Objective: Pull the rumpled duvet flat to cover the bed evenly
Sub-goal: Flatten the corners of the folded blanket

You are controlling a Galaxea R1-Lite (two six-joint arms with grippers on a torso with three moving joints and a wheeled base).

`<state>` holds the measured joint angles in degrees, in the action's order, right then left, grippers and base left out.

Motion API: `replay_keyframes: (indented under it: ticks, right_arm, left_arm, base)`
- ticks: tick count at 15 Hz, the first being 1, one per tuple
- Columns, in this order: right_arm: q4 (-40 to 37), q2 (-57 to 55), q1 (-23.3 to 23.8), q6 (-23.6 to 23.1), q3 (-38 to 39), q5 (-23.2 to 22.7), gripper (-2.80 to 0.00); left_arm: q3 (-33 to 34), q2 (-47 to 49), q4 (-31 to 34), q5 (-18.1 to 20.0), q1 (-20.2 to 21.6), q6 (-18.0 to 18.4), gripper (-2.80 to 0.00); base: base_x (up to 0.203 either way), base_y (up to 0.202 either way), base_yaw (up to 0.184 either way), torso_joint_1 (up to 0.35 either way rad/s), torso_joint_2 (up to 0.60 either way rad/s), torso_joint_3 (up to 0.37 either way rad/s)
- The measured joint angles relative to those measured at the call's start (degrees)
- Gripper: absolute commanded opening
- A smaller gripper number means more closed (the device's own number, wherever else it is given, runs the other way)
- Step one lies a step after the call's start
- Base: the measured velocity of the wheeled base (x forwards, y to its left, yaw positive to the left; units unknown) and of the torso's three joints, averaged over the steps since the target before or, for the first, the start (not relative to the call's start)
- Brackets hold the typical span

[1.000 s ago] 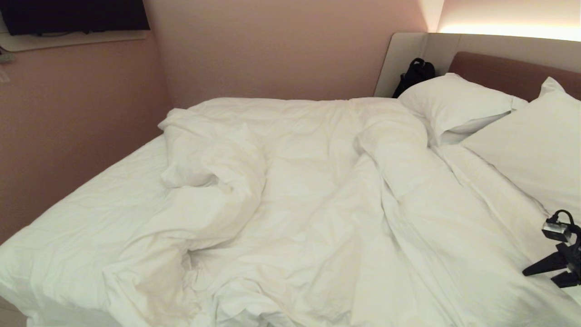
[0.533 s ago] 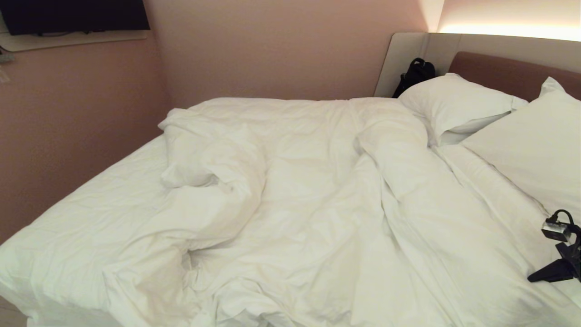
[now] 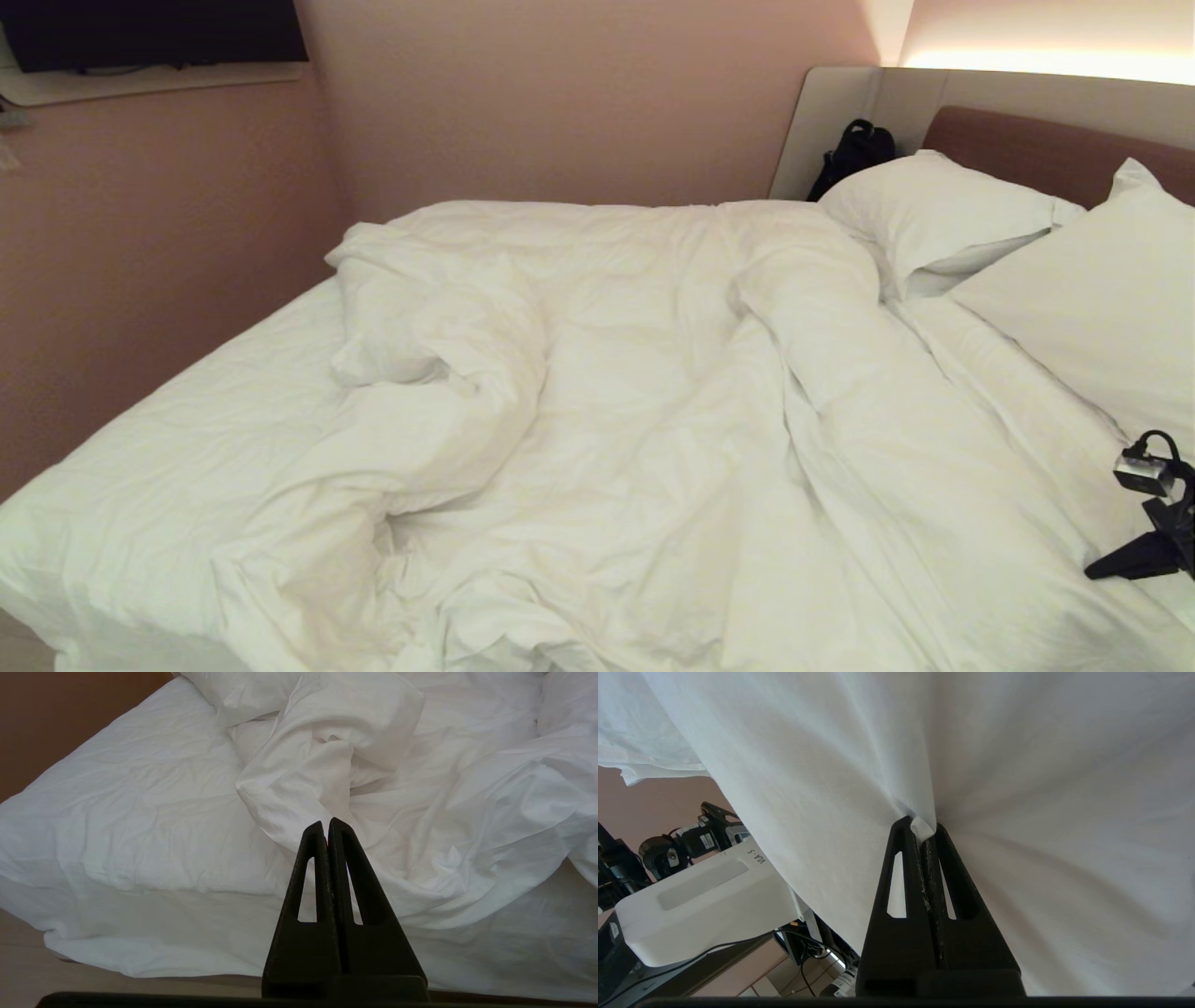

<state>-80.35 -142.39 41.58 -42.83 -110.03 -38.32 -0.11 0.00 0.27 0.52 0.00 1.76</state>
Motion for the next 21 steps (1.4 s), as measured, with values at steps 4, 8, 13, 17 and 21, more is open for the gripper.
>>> replay_keyframes:
  ticks: [4,8,13,17,21]
  right_arm:
    - [0.09,0.00,0.00,0.02,0.00,0.02,-2.80]
    - [0.15,0.00,0.00,0.00,0.00,0.04,-2.80]
    - [0.11,0.29,1.24,0.08,-0.09,0.02,-2.80]
    - [-0.95,2.24,4.06,0.09,0.24,-0.24,-2.80]
    - [-1.62,5.16,7.14,0.20,0.28,0.09,-2.80]
  left_arm:
    - [0.00,0.00,0.00,-0.01,0.00,0.02,-2.80]
    - [0.00,0.00,0.00,0.00,0.00,0.00,-2.80]
    - [0.00,0.00,-0.02,-0.01,0.00,0.00,-2.80]
    - [0.00,0.00,0.00,0.00,0.00,0.00,-2.80]
    - [0.00,0.00,0.00,0.00,0.00,0.00,-2.80]
  base:
    - [0.000,0.000,0.000,0.000,0.00,0.000]
    - [0.000,0.000,0.000,0.000,0.00,0.000]
    - [0.000,0.000,0.000,0.000,0.00,0.000]
    - [0.000,0.000,0.000,0.000,0.00,0.000]
    - [0.000,0.000,0.000,0.000,0.00,0.000]
